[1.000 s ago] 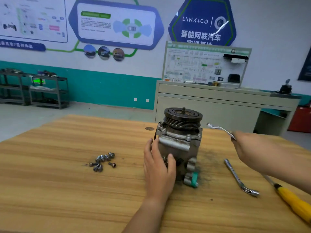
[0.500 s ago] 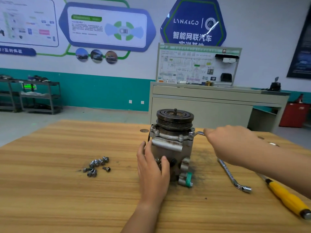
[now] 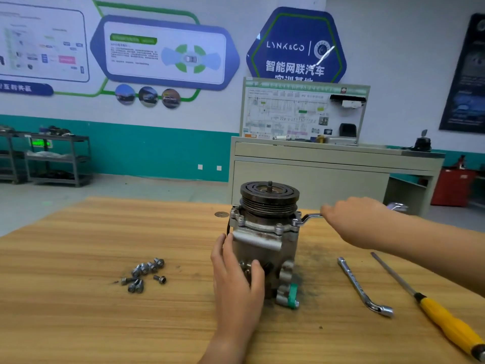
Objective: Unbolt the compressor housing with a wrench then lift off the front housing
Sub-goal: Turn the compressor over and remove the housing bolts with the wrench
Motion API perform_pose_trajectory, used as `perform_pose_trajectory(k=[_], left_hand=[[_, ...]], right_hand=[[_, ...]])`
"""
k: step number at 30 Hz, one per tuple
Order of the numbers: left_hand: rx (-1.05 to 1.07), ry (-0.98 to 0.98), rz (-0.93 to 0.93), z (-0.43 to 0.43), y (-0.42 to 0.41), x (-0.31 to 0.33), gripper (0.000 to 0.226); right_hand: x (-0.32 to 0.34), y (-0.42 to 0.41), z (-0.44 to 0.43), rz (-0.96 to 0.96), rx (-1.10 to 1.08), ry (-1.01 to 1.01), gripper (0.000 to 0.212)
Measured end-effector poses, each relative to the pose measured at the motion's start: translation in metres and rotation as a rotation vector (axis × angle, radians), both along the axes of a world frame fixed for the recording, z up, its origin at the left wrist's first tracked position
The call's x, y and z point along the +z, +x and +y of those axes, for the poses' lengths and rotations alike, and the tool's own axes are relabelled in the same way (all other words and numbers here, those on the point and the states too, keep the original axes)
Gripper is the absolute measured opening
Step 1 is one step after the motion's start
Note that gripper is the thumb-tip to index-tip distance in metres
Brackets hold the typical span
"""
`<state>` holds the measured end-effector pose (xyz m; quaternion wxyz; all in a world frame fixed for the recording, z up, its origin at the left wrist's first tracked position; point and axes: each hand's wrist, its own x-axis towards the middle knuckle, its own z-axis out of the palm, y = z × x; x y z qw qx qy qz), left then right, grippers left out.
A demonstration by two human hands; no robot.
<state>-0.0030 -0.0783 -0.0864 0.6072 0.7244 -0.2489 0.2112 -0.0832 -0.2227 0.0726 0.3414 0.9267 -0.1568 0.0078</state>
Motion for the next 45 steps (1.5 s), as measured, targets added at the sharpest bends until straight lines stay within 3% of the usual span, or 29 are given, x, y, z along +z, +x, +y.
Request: perform_pose_trajectory(k=[9,16,25,36,45], left_hand=[[0.032,0.007,0.001,-0.001,0.007,0.0,0.059],[0.017,-0.002,0.005,-0.001,0.006,-0.002,0.061],[-0.039,-0.033,0.059,0.004,0.001,0.004,0.063],[-0.055,-0.029,0.082,0.003,0.002,0.002,0.065],[-0.077,-0.066,0.093,0.004,0.002,0.0,0.063]], right_hand=[[-0.016,0.049,-0.018,-0.209,0.101,0.107,0.035],[-0.005,0.008,-0.014,-0.568,0.1,0.503,0.015],[-0.001,-0.03,0.02,-0.172,-0.077,0.33,0.015],[0.002,-0.029,0.045,-0.106,-0.068,0.237,0.013],[-0.001,-0.028,0.061,-0.058,-0.027,0.183,0.025]])
